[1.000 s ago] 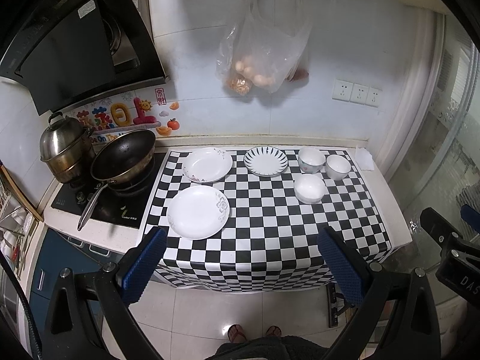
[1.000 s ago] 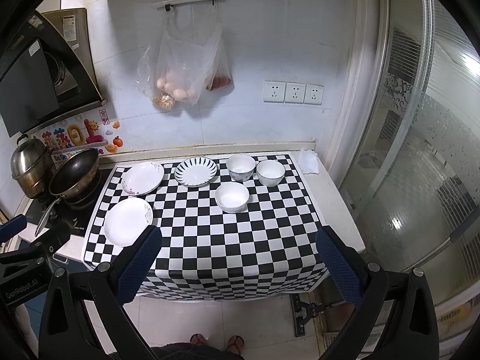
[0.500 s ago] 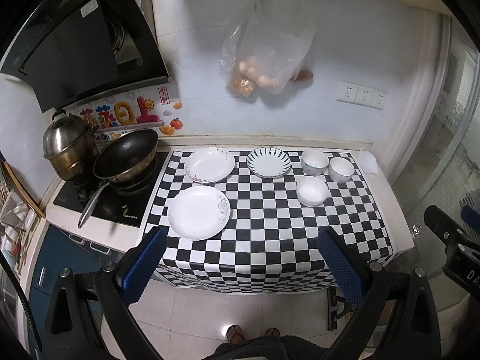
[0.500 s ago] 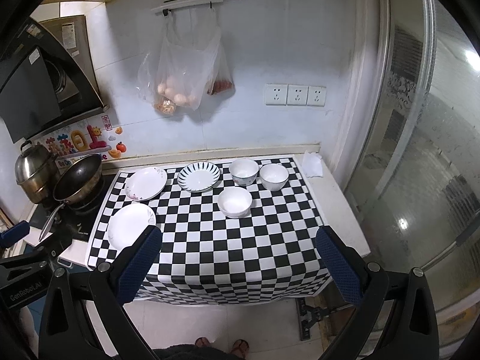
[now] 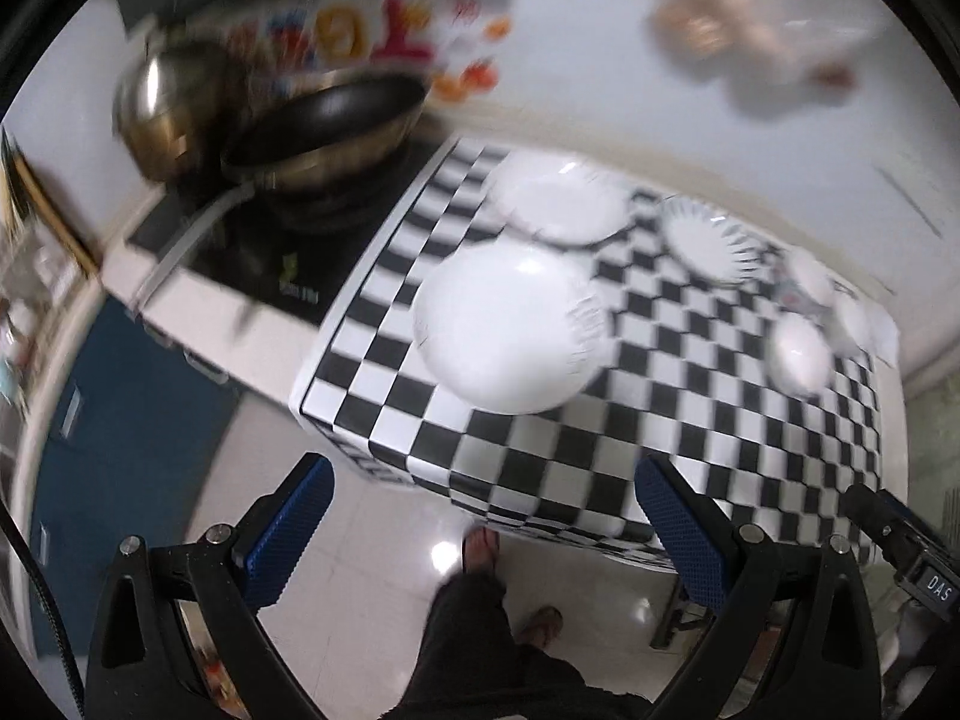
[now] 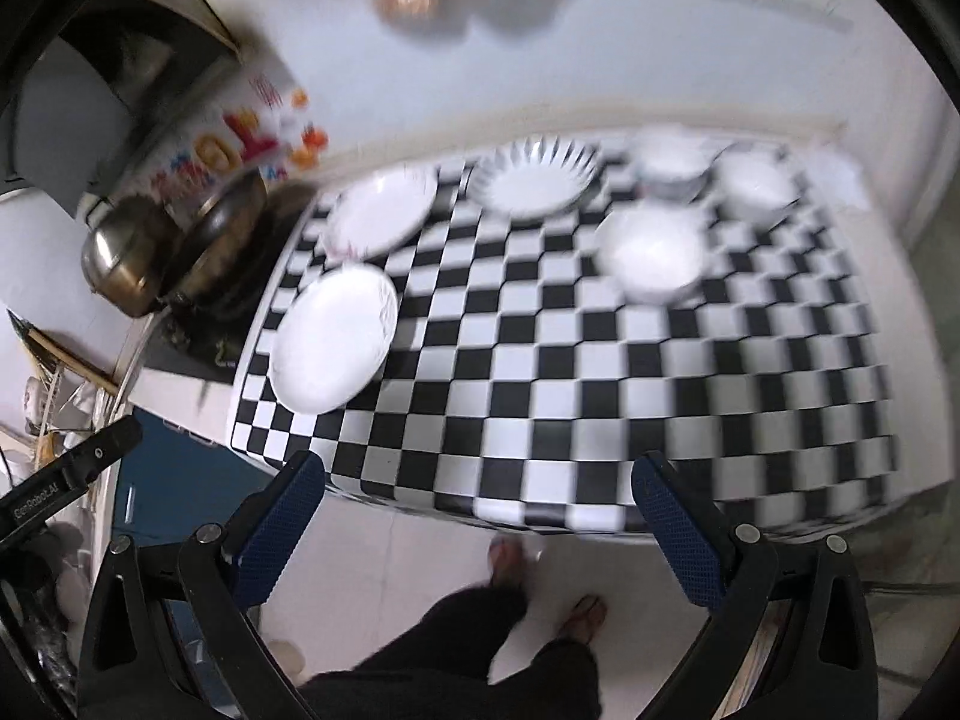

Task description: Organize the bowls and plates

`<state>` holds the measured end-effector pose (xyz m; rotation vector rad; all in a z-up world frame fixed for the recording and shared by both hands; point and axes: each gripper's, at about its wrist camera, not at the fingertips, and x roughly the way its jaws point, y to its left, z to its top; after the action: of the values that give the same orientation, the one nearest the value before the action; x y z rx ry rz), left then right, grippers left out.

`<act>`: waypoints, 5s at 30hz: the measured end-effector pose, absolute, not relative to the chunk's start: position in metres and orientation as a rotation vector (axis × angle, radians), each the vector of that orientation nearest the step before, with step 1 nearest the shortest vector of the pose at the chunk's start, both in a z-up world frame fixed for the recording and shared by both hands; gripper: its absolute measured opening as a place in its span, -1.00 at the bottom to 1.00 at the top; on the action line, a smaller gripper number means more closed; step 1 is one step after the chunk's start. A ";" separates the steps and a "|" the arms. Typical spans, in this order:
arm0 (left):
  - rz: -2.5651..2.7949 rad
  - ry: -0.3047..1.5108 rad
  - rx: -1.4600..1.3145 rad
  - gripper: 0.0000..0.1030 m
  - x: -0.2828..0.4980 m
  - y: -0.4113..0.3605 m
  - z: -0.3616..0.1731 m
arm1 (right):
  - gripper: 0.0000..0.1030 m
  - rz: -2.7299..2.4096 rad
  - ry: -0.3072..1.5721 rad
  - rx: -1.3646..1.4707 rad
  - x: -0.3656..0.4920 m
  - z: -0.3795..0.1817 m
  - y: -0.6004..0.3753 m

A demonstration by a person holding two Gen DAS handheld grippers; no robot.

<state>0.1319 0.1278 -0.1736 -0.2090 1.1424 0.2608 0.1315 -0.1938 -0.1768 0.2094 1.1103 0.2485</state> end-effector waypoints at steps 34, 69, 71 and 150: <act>-0.011 1.554 -0.241 -0.34 0.325 0.240 -0.370 | -0.59 0.301 1.559 0.241 0.378 -0.397 -0.006; -0.225 1.503 -0.066 -0.34 0.346 0.094 -0.309 | -0.68 0.197 1.386 0.406 0.346 -0.330 -0.190; -0.234 1.515 -0.055 -0.34 0.350 0.082 -0.317 | -0.68 0.178 1.390 0.420 0.343 -0.334 -0.197; 0.178 1.403 -0.467 -0.46 0.466 0.225 -0.355 | -0.73 0.543 1.516 0.094 0.638 -0.380 -0.013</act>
<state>0.4664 0.2248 -0.3554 -0.4674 1.4026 0.1778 0.6384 -0.0129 -0.3799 0.0945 1.5159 0.5430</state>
